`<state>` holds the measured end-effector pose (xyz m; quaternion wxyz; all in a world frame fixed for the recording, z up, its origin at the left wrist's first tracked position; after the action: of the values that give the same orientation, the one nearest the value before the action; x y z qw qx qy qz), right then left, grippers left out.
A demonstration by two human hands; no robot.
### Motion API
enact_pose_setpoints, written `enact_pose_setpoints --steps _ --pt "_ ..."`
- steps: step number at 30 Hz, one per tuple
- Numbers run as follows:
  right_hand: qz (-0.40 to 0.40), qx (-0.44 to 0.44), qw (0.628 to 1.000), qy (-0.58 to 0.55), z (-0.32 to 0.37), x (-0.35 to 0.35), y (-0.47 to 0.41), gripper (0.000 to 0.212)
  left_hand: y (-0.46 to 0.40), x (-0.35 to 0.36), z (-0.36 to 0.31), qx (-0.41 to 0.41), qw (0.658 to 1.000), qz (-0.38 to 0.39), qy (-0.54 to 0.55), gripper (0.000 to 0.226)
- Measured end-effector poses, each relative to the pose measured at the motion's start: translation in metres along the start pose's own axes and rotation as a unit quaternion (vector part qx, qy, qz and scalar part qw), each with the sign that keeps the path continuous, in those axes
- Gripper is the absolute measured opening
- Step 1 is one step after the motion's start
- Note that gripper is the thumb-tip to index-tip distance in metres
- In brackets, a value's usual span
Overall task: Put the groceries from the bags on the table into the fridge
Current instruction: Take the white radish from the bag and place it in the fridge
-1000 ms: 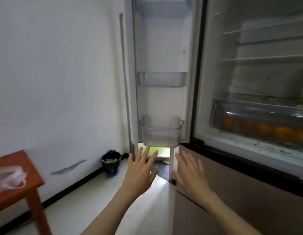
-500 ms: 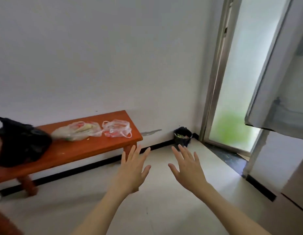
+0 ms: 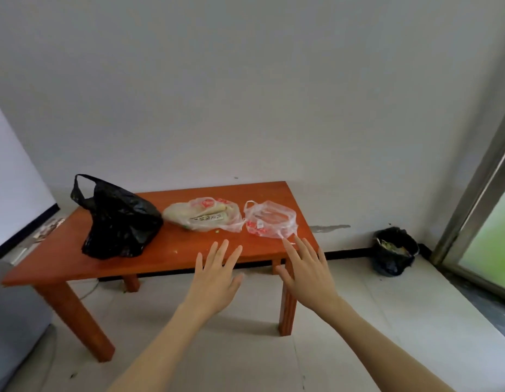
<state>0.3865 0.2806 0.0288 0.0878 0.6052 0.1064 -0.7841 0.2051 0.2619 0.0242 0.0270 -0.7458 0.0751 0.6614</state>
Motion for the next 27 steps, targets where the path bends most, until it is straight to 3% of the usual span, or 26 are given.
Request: enact_pose_setpoints --steps 6,15,22,27 --pt "0.028 -0.032 0.999 0.001 0.008 0.013 -0.095 0.063 -0.07 -0.012 0.049 -0.033 0.999 -0.02 0.006 0.059" --pt "0.068 -0.064 0.995 -0.03 0.028 0.064 -0.219 0.059 -0.169 0.013 0.126 -0.061 0.998 0.019 0.019 0.057" --pt "0.077 -0.043 0.994 -0.066 0.049 0.104 -0.333 0.053 -0.267 0.022 0.193 0.022 0.998 0.037 0.044 0.048" --pt "0.076 -0.024 0.993 -0.09 0.063 0.126 -0.396 0.036 -0.331 0.035 0.223 0.064 0.994 0.052 0.078 0.04"
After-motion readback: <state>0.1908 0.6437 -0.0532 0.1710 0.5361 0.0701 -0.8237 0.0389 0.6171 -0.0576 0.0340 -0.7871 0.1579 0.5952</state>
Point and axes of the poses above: each hand's wrist, its own y-axis away from the middle knuckle, its own x-axis out of the palm, z = x × y, the point moved 6 cm from there along -y, towards the middle knuckle, and after that the axes turned 9 degrees about z, right-handed, at the moved point
